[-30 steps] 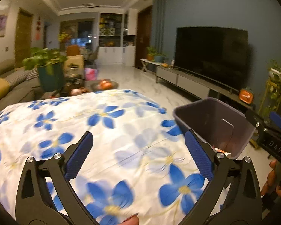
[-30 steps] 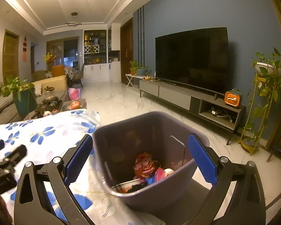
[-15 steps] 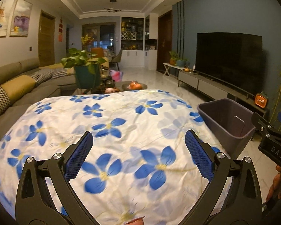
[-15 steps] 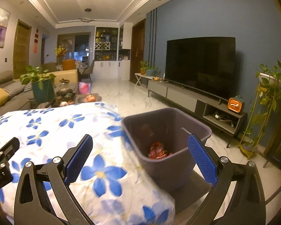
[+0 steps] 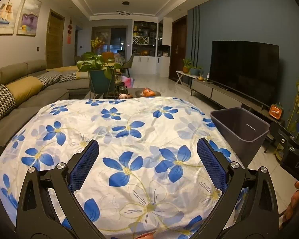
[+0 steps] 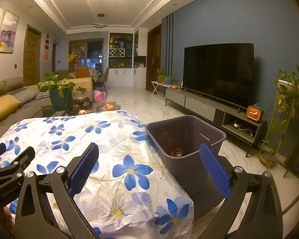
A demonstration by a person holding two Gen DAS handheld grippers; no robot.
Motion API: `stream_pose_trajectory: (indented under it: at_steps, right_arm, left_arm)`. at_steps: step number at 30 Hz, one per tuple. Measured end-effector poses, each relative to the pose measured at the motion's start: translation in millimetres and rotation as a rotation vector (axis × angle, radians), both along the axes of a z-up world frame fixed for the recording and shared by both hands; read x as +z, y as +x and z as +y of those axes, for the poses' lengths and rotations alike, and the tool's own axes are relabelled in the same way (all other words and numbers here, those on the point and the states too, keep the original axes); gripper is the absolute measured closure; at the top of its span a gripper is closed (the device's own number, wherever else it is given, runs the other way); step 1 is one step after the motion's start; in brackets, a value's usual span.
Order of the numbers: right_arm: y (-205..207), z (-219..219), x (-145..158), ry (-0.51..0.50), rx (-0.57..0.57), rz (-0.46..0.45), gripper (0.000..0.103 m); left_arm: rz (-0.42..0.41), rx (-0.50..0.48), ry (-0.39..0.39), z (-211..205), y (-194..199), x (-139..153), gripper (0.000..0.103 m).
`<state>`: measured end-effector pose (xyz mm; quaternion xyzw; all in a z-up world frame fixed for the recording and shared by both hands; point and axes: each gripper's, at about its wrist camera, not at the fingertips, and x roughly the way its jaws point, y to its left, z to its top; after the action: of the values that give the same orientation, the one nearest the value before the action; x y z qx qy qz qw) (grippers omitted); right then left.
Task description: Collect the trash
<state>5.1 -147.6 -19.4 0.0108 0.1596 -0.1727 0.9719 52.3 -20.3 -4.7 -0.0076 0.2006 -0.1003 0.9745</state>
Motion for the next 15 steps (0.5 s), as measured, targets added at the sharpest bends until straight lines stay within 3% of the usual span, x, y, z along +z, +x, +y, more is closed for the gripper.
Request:
stream_pose_trajectory:
  at_steps: [15]
  right_arm:
    - [-1.9,10.7,2.1,-0.014,0.024,-0.015,0.006]
  left_arm:
    - [-0.010,0.007,-0.017,8.1,-8.8,1.7,0.006]
